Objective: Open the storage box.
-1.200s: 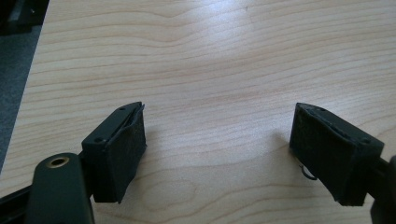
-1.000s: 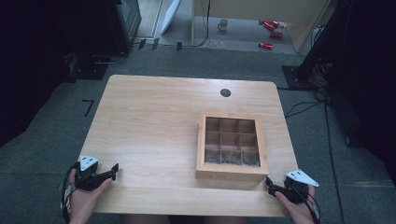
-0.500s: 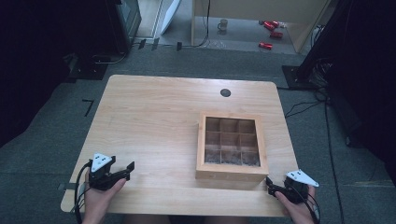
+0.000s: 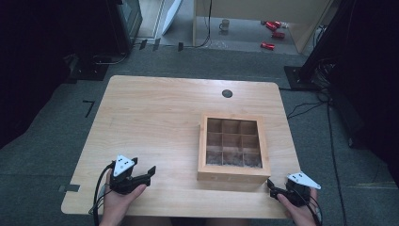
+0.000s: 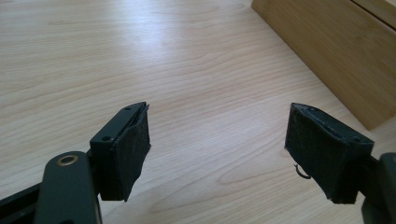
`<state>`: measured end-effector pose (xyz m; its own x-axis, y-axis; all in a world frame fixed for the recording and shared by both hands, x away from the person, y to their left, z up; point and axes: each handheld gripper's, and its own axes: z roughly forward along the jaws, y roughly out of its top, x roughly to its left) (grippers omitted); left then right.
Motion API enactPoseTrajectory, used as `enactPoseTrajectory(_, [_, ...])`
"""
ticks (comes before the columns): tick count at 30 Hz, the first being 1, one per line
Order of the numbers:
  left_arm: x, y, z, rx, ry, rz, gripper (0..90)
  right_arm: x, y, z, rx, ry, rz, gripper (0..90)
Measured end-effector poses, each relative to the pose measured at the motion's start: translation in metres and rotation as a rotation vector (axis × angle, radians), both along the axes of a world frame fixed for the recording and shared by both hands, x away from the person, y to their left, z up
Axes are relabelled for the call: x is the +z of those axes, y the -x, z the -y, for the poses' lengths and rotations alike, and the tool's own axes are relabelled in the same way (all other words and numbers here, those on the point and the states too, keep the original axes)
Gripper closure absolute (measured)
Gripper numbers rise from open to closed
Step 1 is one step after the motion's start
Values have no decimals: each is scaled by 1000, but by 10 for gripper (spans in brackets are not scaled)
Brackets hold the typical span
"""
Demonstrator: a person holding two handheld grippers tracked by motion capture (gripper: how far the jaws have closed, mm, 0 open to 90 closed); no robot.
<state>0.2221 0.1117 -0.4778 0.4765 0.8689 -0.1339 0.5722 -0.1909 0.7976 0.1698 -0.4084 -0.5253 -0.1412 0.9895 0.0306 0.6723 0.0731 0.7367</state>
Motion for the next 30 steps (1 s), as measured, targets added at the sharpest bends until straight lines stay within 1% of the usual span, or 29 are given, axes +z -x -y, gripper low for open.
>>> enactPoseTrajectory(2, [0,1,4,-9,2,0,230,1,0,0,-2,4,-2,169])
enactPoseTrajectory(3, [0,2,8,-16,6,-3,234,3,2,-2,-7,18,5,171])
enactPoseTrajectory(4, [0,2,8,-16,6,-3,235,3,2,-2,-7,18,5,171])
enactPoseTrajectory(8, [-1,6,19,-43,11,-9,241,7,4,-4,6,16,20,173])
enactPoseTrajectory(10, [-3,8,32,-74,4,-12,244,10,6,-5,17,15,31,173])
enactPoseTrajectory(11, [-3,8,32,-74,4,-12,245,10,6,-5,17,15,31,173])
enactPoseTrajectory(15, [-5,12,50,-121,-6,-16,248,13,8,-5,23,6,41,173])
enactPoseTrajectory(19, [-6,15,64,-154,-6,-19,250,15,9,-6,28,4,45,173])
enactPoseTrajectory(21, [-6,17,70,-168,-5,-16,255,16,10,-7,35,-1,49,174])
enactPoseTrajectory(23, [-6,17,74,-178,-1,-17,256,17,10,-7,42,-21,51,181])
enactPoseTrajectory(27, [-7,18,85,-207,4,-19,267,21,12,-7,36,-41,65,191])
enactPoseTrajectory(28, [-7,18,87,-213,5,-21,275,23,13,-6,36,-54,72,191])
enactPoseTrajectory(30, [-6,18,92,-224,8,-19,282,24,13,-6,37,-54,73,191])
